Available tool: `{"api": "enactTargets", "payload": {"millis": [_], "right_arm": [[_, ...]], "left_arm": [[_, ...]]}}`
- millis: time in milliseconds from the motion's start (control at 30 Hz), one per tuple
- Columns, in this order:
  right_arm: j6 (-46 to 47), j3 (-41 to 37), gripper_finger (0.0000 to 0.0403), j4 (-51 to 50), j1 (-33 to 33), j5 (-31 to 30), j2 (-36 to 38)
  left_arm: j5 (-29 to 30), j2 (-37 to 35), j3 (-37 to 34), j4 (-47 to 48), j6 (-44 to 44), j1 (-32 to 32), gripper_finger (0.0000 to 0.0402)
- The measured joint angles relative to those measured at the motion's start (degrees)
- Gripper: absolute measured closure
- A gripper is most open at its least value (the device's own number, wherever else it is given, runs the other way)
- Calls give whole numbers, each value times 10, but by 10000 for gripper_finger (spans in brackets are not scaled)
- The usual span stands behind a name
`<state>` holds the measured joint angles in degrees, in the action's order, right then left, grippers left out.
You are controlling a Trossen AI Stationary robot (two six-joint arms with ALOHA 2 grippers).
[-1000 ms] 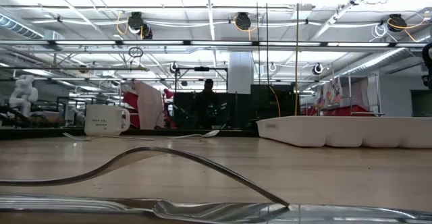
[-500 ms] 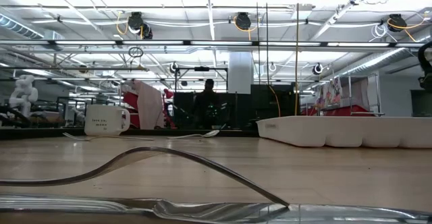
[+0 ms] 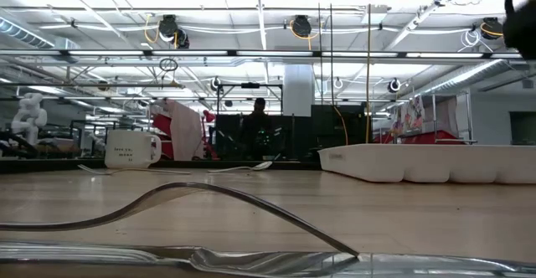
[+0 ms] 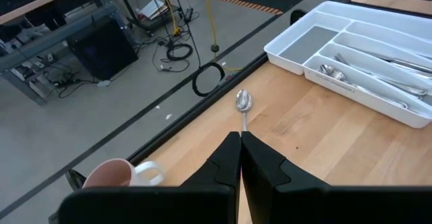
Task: Sort silverware
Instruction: Put the silver fork into the silverware tray
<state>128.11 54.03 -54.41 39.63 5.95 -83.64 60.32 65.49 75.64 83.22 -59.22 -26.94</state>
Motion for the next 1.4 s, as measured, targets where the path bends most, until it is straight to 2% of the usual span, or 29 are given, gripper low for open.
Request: {"api": "enactTargets", "payload": {"millis": [267, 733, 1067, 1400], "right_arm": [[-66, 84, 403, -119, -47, -36, 1], [-458, 84, 403, -124, -299, -70, 3], [-667, 84, 403, -56, -477, -95, 3], [-762, 84, 403, 39, -618, -110, 1]], "left_arm": [[1, 0, 0, 0, 0, 0, 384], [4, 0, 0, 0, -1, 0, 384], [18, 0, 0, 0, -1, 0, 384], [32, 0, 0, 0, -4, 0, 384]]}}
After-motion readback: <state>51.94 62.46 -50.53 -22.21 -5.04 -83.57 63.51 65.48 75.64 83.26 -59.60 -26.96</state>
